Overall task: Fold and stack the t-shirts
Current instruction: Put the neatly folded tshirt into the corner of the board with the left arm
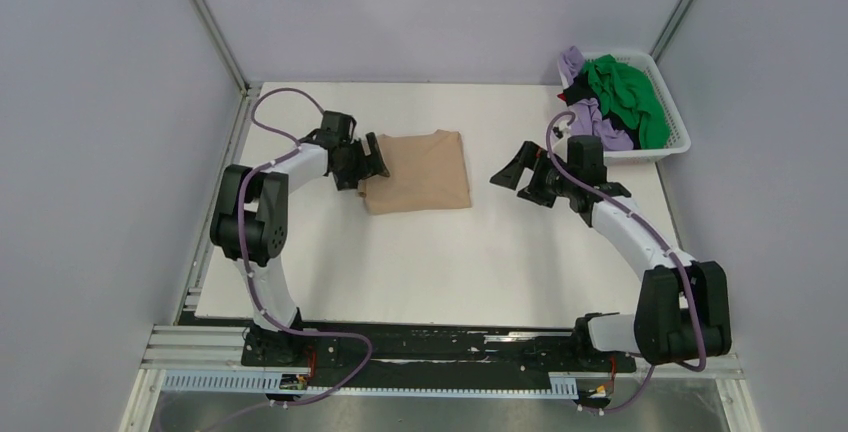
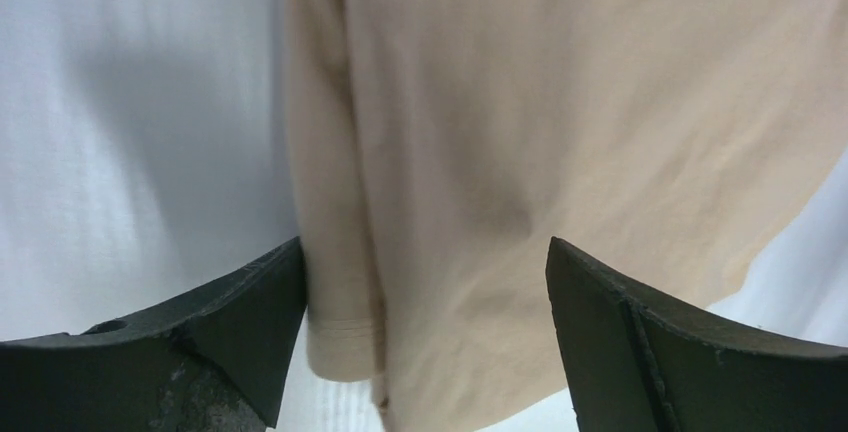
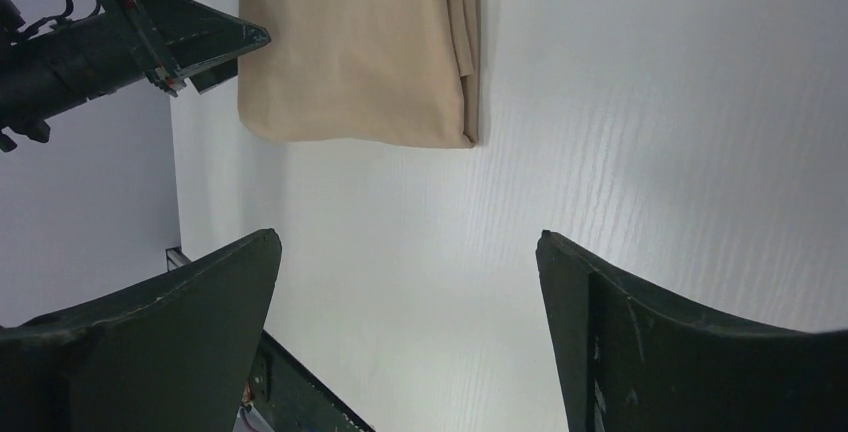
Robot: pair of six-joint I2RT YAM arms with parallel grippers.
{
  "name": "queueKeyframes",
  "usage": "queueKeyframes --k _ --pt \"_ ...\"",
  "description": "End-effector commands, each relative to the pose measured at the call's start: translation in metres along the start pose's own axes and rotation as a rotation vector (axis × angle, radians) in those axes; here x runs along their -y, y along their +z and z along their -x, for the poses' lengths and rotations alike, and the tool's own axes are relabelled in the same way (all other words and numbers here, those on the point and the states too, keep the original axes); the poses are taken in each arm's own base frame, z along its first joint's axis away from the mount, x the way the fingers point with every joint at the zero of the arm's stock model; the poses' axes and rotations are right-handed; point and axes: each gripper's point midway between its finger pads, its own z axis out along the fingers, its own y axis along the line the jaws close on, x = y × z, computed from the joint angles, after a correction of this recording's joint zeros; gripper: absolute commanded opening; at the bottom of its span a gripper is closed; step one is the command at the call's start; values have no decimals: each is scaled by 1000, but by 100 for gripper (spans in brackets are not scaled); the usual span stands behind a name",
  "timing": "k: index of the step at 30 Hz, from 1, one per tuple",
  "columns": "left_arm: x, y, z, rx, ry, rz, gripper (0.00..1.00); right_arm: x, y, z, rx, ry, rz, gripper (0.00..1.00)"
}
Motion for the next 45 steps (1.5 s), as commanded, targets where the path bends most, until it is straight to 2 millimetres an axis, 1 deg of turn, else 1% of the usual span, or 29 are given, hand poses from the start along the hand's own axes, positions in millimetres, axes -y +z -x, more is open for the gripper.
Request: queueKeyframes --k 1,2,4,7,8,9,10,11,12,14,16,17,18,21,24,25,31,32,33,36,37,38,39,40,41,42,43,44,45 --pt "21 6 -28 -22 -15 8 90 7 -11 12 71 -52 -63 100" --pt "20 10 -31 -20 -13 24 88 10 -12 12 73 -50 -73 100" --pt "17 16 -33 -27 -31 56 78 14 -13 12 76 -47 -94 100" --pt "9 22 -32 -13 -29 141 59 22 -15 12 85 -38 -134 100" --pt "11 23 -34 -22 -14 164 55 25 -15 12 85 -35 -145 100" --pt "4 23 -33 -15 3 215 46 27 -16 13 87 -32 -154 100" --pt "8 26 -30 -9 20 228 40 29 -16 13 90 -30 -163 100" --pt "3 26 -30 -7 38 263 30 31 -17 13 92 -26 -172 100" --pt "5 31 -28 -7 48 269 24 34 -17 14 95 -23 -183 100" --pt "4 36 -22 -3 64 291 2 39 -18 15 99 -18 -205 100" --pt "-3 37 -11 19 91 351 0 45 -19 16 102 -14 -226 100" --pt "-15 36 -7 27 124 414 0 47 -20 16 104 -12 -239 100" --pt "-13 33 7 52 159 428 0 51 -22 17 113 -11 -260 100" --pt "-27 26 38 86 225 515 0 58 -27 22 144 -20 -313 100" --pt "-53 12 72 125 272 604 0 64 -37 29 202 -38 -362 100" --pt "-65 6 87 154 268 644 0 65 -40 32 224 -46 -378 100" --pt "-120 -15 149 208 331 778 0 75 -66 50 380 -78 -474 100" --pt "-125 -18 156 205 370 789 0 75 -69 52 399 -80 -481 100" --pt "-132 -20 169 235 369 811 0 75 -73 53 416 -83 -486 100" --pt "-149 -27 192 243 419 873 0 78 -79 54 449 -82 -504 100" --pt "-155 -28 202 251 422 889 0 79 -81 54 457 -82 -511 100" --pt "-163 -24 204 236 437 907 0 80 -81 54 462 -78 -516 100" --pt "-166 -30 217 262 425 913 0 82 -81 54 465 -74 -523 100" --pt "-171 -25 218 257 422 914 0 83 -81 54 469 -69 -528 100" --pt "-173 -30 230 282 410 916 0 85 -80 54 466 -69 -534 100" --pt "-179 -26 231 278 406 929 0 87 -78 53 458 -68 -540 100" --pt "-180 -33 244 309 393 938 0 87 -78 54 456 -67 -540 100" --pt "-184 -28 244 301 393 948 0 88 -76 53 451 -67 -540 100" --pt "-189 -37 258 335 369 954 0 88 -76 53 451 -66 -542 100"
